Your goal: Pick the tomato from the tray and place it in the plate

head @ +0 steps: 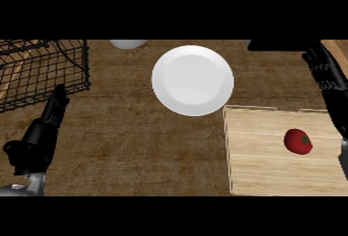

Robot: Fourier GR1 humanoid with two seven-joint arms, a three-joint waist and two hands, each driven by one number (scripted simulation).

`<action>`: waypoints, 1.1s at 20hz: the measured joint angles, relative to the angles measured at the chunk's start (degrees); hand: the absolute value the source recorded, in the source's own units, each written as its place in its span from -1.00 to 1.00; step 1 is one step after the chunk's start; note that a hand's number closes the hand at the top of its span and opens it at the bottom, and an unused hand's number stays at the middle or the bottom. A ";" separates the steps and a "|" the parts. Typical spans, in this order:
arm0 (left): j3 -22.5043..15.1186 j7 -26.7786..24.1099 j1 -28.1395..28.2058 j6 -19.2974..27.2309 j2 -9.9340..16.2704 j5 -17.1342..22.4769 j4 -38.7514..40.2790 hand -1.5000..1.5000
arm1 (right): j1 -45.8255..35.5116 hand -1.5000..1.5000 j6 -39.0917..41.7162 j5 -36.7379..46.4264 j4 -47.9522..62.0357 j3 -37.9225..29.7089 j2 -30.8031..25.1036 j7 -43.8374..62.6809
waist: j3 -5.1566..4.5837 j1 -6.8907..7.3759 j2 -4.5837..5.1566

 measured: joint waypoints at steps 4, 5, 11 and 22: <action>0.76 0.99 -0.15 -0.87 -0.84 1.29 1.27 0.00 | 2.54 1.00 7.79 -9.51 5.76 -4.66 0.79 -5.86 | 0.43 -0.22 0.26; 1.00 1.58 -0.40 -1.05 -1.10 1.94 1.74 0.00 | 3.27 1.00 10.43 -12.90 7.35 -5.79 1.16 -6.77 | 0.55 -0.41 0.42; 1.84 3.68 -0.76 -2.60 -2.25 5.14 4.78 0.00 | 7.57 -1.00 11.30 -14.04 17.01 -13.51 -0.62 -14.43 | 0.79 -1.96 1.22; 2.71 2.62 -5.72 -7.65 -4.37 7.00 13.45 0.00 | 10.28 -1.00 24.16 -5.21 44.46 -13.96 -4.30 -38.98 | 0.71 0.37 0.62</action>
